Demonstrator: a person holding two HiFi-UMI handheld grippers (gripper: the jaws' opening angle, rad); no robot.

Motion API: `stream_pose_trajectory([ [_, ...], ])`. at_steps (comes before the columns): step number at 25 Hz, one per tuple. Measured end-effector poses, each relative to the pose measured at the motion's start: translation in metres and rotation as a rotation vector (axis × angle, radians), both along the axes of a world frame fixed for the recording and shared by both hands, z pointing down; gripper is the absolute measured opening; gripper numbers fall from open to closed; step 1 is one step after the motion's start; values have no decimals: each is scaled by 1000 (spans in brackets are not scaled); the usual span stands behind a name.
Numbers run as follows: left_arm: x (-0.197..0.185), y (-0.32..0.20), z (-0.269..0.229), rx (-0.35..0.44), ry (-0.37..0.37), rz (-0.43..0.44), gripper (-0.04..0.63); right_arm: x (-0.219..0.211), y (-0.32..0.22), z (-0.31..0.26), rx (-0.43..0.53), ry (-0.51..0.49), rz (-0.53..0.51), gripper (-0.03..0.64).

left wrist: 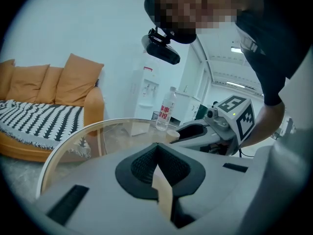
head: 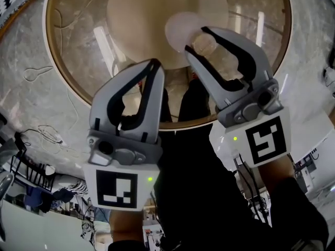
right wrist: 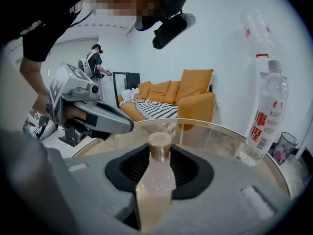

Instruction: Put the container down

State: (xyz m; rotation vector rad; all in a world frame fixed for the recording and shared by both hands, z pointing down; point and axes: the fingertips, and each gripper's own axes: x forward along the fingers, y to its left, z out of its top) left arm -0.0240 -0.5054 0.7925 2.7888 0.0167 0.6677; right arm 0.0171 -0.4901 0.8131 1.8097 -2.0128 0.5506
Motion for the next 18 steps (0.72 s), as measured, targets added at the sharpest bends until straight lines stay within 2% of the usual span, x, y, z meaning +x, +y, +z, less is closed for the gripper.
stream_pose_trajectory([
  [7,8,1,-1,15,4,15,6,1,0,-1,12,24,22,135],
  [11,10,0,-11,33,-4,32,6,0,0,0,-13,-3,36,141],
  [18,5,3,-32,64,-21,54,6,3,0,-30,21,-2,24,150],
])
